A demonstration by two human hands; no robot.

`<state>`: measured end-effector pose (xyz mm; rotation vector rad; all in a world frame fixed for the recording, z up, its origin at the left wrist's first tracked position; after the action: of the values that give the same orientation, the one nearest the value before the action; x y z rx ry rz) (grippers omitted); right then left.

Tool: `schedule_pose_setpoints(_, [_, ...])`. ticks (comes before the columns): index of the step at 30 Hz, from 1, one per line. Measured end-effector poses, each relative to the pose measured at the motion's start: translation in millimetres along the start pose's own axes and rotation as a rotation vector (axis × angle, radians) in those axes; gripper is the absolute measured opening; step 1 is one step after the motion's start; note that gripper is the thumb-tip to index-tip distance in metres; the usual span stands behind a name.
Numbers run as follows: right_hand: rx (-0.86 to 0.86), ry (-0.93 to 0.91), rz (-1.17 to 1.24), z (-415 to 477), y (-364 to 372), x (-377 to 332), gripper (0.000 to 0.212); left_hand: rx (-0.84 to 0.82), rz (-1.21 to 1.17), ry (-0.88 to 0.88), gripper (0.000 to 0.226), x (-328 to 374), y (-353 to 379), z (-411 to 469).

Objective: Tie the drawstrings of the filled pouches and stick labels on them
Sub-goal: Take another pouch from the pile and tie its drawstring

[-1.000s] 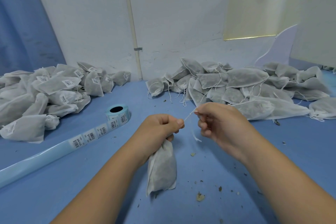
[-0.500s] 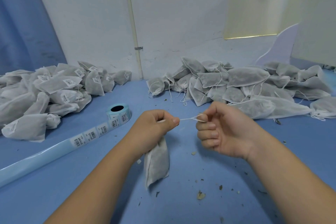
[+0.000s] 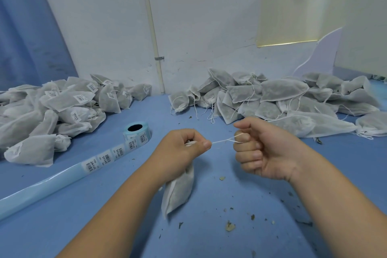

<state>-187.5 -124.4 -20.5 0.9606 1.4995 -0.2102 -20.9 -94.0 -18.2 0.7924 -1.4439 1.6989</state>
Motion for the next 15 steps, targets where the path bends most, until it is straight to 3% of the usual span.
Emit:
schedule_pose_setpoints(3, [0.008,-0.124,0.086,3.4,3.8,-2.0,0.025,0.014,0.018,-0.001,0.019,-0.8,-0.7,-0.7])
schedule_pose_setpoints(5, [0.005,-0.222,0.166,4.5,6.9,-6.0,0.024,-0.010,0.044,-0.020,0.003,0.1,-3.3,-2.8])
schedule_pose_setpoints(9, [0.044,-0.333,0.273,4.0,6.7,-12.6,0.026,-0.074,0.094,-0.131,0.037,-1.7,-6.2,-9.4])
schedule_pose_setpoints(15, [0.214,-0.421,0.366,-0.4,-10.1,-17.6,0.023,-0.133,0.117,-0.228,0.031,-4.0,-12.4,-28.3])
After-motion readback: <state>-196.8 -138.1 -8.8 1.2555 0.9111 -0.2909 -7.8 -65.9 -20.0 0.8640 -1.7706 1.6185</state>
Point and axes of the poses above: each hand's wrist, its own z-axis towards the middle knuckle, its own y-axis out of the palm, x = y × z, the point moved 6 cm from there along z, towards the middle knuckle, and after that the axes turned 7 degrees about -x, right-handed, at the moved point
